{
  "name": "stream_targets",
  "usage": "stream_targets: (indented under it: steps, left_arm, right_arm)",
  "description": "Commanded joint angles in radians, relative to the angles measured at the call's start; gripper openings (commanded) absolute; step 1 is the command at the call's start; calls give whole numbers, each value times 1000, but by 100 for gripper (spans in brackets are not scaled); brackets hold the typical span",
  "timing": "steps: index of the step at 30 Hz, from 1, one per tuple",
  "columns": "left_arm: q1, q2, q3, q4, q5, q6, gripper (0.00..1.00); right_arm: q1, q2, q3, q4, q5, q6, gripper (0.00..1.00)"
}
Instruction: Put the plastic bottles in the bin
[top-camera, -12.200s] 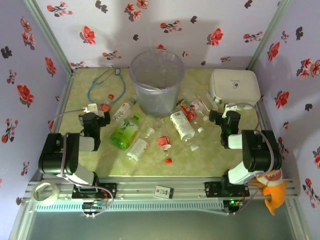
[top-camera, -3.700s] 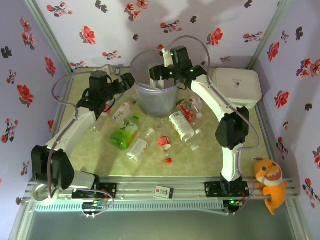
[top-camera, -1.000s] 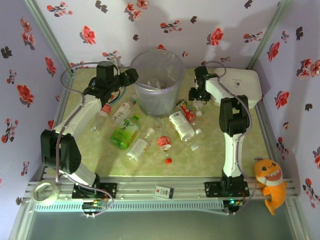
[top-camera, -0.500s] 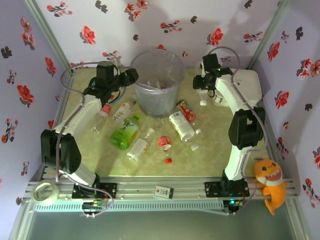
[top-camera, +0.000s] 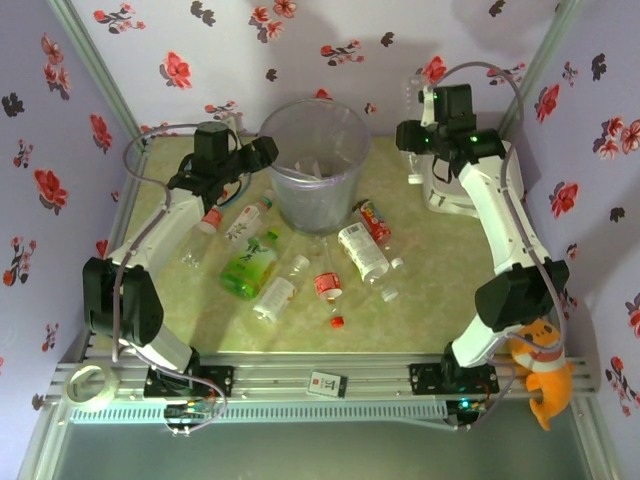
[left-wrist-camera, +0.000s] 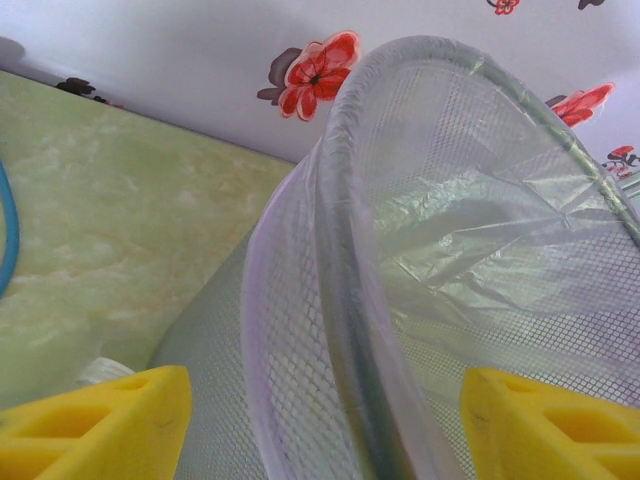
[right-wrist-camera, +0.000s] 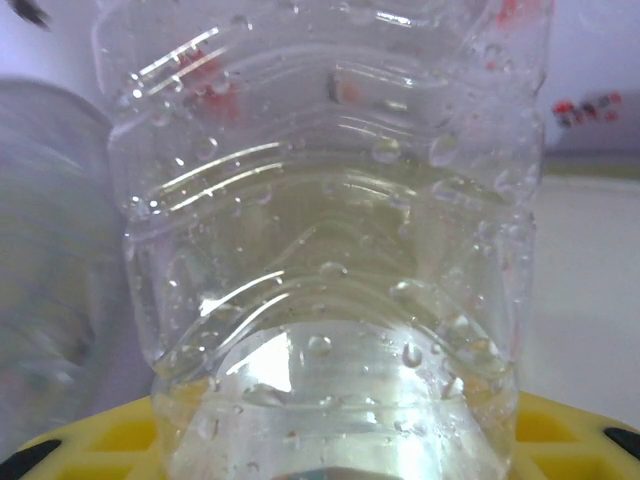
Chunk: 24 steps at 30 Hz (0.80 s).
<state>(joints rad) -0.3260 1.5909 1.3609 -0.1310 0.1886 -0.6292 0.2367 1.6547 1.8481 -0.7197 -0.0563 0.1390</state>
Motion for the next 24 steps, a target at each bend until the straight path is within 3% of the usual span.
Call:
stream_targets:
  steps: [1,13,24]
  left_arm:
    - [-17,33,18,-25,17,19,72]
    - [-30,42,26,-28,17,16,72]
    - [-38,45,38,-34,15,15,71]
  right_arm:
    - [31,-11,71,107,-102,50,53]
    - [176,218,331,202,-222,127,53]
    - [213,396,333,257,-320,84,54]
